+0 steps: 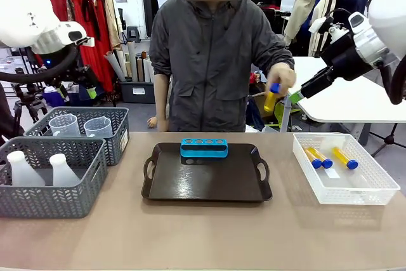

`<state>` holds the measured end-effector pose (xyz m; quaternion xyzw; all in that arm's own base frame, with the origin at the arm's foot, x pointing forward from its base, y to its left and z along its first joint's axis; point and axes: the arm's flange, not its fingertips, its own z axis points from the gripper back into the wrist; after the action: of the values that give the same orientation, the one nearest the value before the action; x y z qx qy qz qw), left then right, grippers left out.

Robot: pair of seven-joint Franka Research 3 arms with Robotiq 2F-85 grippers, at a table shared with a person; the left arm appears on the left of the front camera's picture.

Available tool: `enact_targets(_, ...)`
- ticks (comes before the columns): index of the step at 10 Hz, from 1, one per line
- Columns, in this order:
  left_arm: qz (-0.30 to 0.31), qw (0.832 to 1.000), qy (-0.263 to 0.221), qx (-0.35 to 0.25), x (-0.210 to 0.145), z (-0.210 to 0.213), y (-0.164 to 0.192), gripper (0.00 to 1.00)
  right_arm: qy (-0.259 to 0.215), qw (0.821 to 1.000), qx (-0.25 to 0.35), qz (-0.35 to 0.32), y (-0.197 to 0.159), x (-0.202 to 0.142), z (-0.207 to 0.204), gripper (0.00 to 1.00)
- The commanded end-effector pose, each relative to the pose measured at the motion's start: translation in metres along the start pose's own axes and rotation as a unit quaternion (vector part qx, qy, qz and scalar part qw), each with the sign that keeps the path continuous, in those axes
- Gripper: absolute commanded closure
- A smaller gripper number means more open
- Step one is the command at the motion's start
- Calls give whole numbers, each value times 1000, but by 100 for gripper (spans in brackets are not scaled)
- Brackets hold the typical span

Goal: Prepare the laboratory tools.
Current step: Pick up one Large Measuring Cup and place it on the Handle tray.

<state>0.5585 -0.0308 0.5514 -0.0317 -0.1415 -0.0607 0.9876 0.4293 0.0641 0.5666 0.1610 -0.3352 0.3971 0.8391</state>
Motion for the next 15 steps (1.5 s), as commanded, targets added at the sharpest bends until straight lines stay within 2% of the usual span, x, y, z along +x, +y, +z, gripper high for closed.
enact_targets(1,57,998,28,-16,15,-13,5,0,-10,1000,10,-2,-2,1,0,0)
enact_targets(4,62,995,71,-35,24,-58,22,0,-10,1000,10,-2,-2,1,0,0)
enact_targets(9,28,994,106,-15,22,-119,30,0,-10,1000,10,-2,-2,1,0,0)
enact_targets(15,-20,995,102,-5,25,-157,42,0,-10,1000,10,-2,-2,1,0,0)
